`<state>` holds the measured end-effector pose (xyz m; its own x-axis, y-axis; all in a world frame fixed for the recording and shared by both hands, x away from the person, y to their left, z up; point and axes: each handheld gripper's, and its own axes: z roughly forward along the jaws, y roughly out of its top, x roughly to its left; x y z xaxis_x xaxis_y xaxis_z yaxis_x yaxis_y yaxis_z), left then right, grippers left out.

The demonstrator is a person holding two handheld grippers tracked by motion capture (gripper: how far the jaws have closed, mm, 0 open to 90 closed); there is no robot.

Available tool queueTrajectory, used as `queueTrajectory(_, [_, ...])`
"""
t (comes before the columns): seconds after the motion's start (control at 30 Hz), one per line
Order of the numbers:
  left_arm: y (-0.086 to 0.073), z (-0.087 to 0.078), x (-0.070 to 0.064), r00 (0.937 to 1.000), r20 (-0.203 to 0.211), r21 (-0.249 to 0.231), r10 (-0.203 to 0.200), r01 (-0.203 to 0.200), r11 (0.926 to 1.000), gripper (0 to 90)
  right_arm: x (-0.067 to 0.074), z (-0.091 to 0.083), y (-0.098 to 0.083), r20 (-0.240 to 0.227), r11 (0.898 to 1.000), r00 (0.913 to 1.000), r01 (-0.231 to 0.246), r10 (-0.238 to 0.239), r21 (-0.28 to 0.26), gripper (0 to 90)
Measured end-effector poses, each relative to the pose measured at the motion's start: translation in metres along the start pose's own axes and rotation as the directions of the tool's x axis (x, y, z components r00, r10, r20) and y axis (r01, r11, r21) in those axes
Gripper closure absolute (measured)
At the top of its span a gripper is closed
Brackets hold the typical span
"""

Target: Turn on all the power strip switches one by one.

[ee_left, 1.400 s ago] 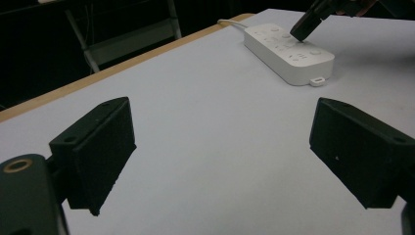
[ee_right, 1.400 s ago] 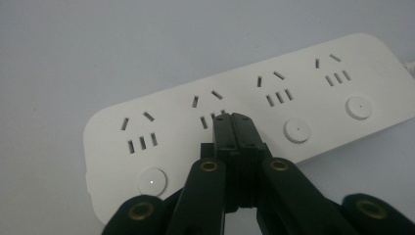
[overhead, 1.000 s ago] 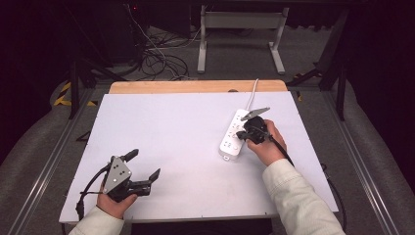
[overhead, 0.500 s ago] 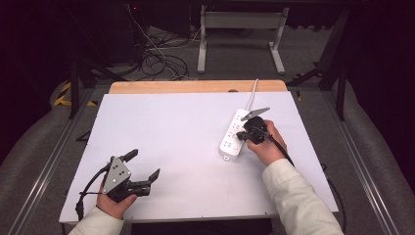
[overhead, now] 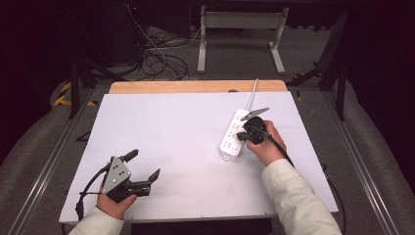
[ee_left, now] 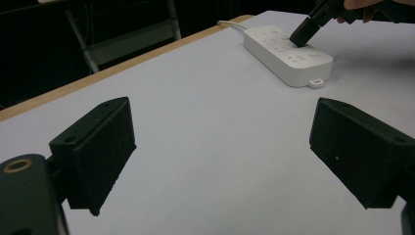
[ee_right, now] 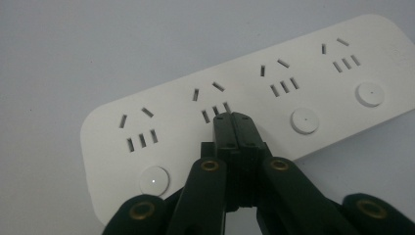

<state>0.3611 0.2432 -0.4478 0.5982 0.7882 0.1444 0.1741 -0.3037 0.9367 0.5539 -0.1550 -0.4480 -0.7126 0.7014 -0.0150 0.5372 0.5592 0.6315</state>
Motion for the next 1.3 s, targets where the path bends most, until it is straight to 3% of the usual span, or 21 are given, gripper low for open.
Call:
queueTrajectory(0.27, [0.000, 0.000, 0.001, 1.0000, -0.002, -0.002, -0.001, 0.001, 1.0000, 10.2, 0.002, -0.001, 0.001, 0.012, 1.000, 0.9999, 0.012, -0.012, 0.003, 90.0])
queueTrajectory(0.3, [0.000, 0.000, 0.001, 1.0000, -0.001, -0.002, -0.004, 0.004, 1.0000, 10.2, 0.004, -0.004, 0.002, 0.019, 0.999, 0.9989, 0.044, -0.043, -0.014, 90.0])
queueTrajectory(0.33, [0.000, 0.000, 0.001, 1.0000, -0.002, -0.001, -0.005, 0.005, 1.0000, 10.2, 0.006, -0.014, 0.003, 0.003, 0.994, 0.9991, 0.043, -0.043, -0.104, 90.0])
queueTrajectory(0.37, [0.000, 0.000, 0.001, 1.0000, -0.001, -0.002, -0.004, 0.004, 1.0000, 10.2, 0.006, -0.018, 0.005, 0.009, 0.990, 0.9991, 0.042, -0.041, -0.136, 90.0])
queueTrajectory(0.53, [0.000, 0.002, 0.001, 1.0000, 0.001, 0.003, -0.003, 0.003, 1.0000, 10.2, 0.006, -0.023, 0.011, 0.033, 0.991, 0.9979, 0.060, -0.056, -0.121, 90.0])
queueTrajectory(0.7, [0.000, 0.001, 0.001, 1.0000, -0.003, 0.002, 0.002, -0.002, 1.0000, 10.2, 0.001, -0.027, 0.012, 0.028, 0.990, 0.9992, 0.032, -0.029, -0.141, 90.0])
queueTrajectory(1.0, [0.000, 0.001, 0.001, 1.0000, -0.002, 0.001, -0.004, 0.004, 1.0000, 10.2, -0.005, -0.029, 0.017, 0.031, 0.988, 0.9993, 0.026, -0.021, -0.155, 90.0])
queueTrajectory(1.3, [0.000, 0.002, 0.002, 1.0000, -0.002, 0.004, -0.004, 0.004, 1.0000, 10.2, -0.026, -0.021, 0.025, 0.054, 0.989, 0.9983, -0.013, 0.021, -0.146, 90.0])
